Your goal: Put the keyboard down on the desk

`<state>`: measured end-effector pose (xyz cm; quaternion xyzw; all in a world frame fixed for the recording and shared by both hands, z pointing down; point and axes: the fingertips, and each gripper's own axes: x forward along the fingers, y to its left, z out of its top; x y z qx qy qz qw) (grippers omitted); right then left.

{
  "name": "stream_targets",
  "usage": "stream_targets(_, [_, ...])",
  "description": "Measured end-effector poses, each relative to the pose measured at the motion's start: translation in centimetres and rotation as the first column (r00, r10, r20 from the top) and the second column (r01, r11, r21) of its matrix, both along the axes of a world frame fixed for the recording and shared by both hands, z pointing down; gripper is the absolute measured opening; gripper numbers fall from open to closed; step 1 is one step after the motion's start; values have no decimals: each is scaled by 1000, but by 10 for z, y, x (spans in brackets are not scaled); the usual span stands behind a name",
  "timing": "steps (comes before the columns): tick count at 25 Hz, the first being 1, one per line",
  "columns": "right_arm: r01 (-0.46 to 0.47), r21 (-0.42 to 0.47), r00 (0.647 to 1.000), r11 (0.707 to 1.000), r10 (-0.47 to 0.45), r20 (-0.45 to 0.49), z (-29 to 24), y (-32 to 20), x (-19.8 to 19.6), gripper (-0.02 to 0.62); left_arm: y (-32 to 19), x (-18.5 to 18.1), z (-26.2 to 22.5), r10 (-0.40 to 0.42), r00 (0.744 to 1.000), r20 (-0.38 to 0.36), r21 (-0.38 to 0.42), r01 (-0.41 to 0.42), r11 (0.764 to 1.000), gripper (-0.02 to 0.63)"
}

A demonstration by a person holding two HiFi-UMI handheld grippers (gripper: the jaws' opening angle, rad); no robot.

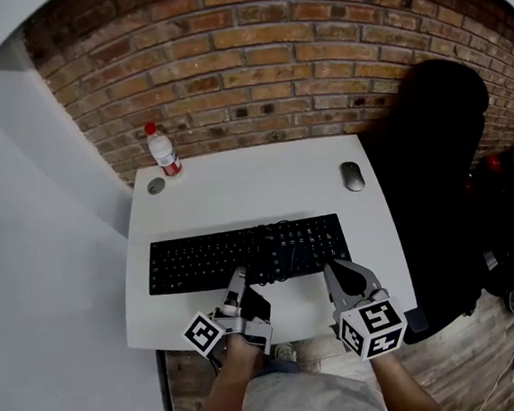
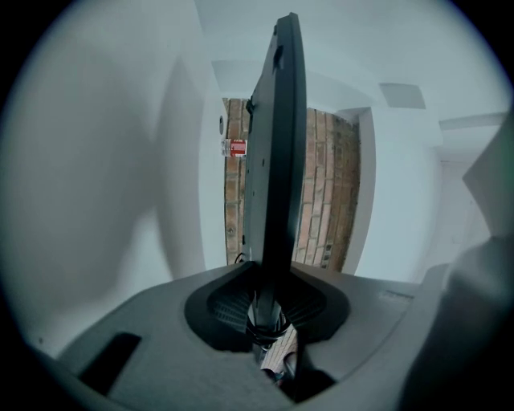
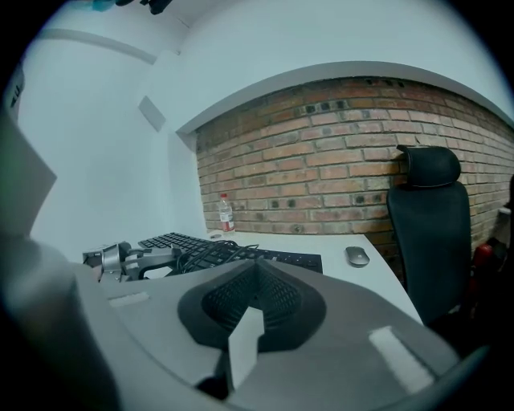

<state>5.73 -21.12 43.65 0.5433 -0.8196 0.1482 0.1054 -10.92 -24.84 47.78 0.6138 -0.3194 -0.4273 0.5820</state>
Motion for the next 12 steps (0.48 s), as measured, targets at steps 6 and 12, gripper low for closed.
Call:
stream_targets(6, [-13,-38,1000,999,13,-15,13,-24,-6,8,-23,-3,23,27,1000,10,-38,-27,999,71])
stream_targets(12, [-14,-77,1000,997,13,-13,28,-39,-16,6,-38,-9,47,39,999,18,-93,-37,995,71])
